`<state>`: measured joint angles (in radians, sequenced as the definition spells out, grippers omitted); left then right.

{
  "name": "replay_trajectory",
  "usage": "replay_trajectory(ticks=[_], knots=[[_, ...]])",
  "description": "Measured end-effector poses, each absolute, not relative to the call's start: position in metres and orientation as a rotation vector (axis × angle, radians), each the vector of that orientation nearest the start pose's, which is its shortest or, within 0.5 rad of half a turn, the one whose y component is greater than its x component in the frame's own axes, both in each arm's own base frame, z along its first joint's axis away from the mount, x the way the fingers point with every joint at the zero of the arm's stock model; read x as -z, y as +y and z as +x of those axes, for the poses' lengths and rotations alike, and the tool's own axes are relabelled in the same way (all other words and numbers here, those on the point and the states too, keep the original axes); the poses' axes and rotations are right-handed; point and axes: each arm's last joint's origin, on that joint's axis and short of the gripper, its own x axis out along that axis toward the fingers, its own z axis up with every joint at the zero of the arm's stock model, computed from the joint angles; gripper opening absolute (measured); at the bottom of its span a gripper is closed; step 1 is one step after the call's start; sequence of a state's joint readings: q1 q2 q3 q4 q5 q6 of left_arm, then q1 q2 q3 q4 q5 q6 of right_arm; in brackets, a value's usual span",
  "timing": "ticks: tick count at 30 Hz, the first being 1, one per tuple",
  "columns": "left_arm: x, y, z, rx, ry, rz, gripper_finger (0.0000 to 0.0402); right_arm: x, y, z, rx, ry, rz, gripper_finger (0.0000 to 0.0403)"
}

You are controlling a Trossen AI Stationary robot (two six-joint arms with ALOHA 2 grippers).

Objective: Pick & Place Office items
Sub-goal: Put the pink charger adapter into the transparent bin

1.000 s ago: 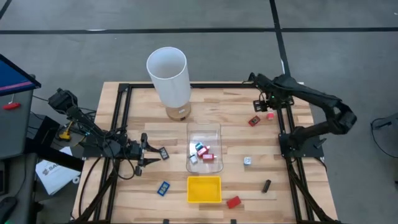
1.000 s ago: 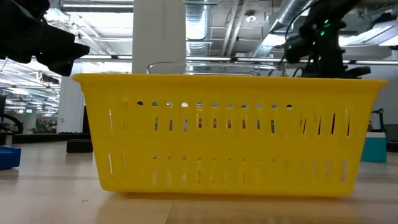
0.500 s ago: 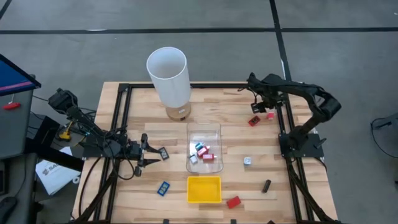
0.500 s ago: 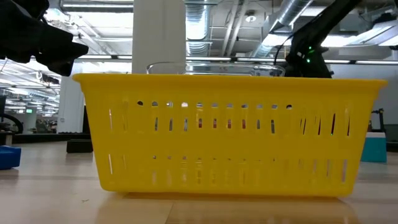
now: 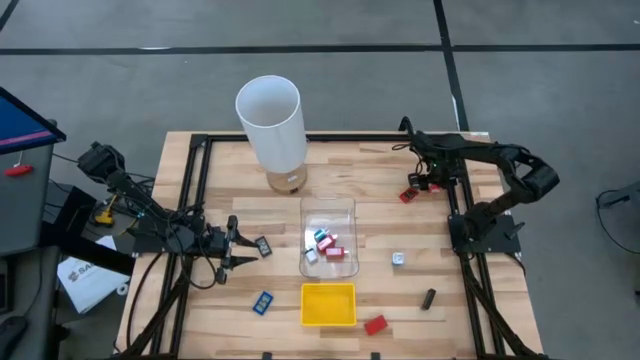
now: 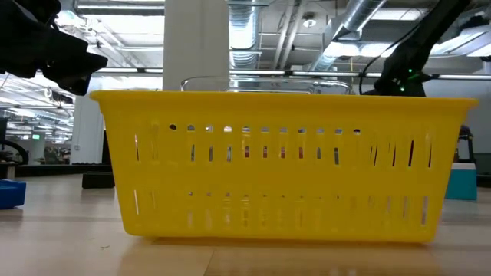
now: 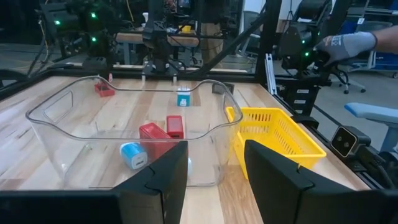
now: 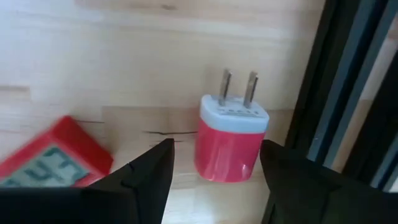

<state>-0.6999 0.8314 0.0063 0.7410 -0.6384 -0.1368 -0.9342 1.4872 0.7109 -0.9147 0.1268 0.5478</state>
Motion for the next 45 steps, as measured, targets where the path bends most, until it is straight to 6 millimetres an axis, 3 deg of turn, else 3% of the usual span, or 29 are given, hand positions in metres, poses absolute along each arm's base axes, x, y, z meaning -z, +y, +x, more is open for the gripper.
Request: replay_trajectory(ticks=[8,21,28,31,38,45], knots=[[-0.152,-0.079,0.121,0.057,0.069,-0.085,0.0154,-0.132,-0.165,0.111,1.229,1.383,1.077,0.0216],[-0.152,-0.079,0.121,0.057,0.069,-0.084,0.0154,-0.131,-0.176,0.103,1.219,1.324,1.077,0.0127],[-0.152,-0.079,0.121,0.057,0.069,-0.085,0.0154,-0.137,-0.165,0.115,1.174,1.351,0.978,0.0121],[-0.152,-0.079,0.121,0.056,0.069,-0.086,0.0154,-0.151,-0.146,0.119,1.138,1.369,0.937,0.0121],[-0.152,-0.079,0.121,0.055,0.069,-0.091,0.0154,-0.211,-0.102,0.142,0.954,1.065,0.884,0.0121],[-0.153,-0.079,0.121,0.049,0.062,-0.093,0.0154,-0.274,-0.053,0.174,0.607,0.761,0.829,0.0121]])
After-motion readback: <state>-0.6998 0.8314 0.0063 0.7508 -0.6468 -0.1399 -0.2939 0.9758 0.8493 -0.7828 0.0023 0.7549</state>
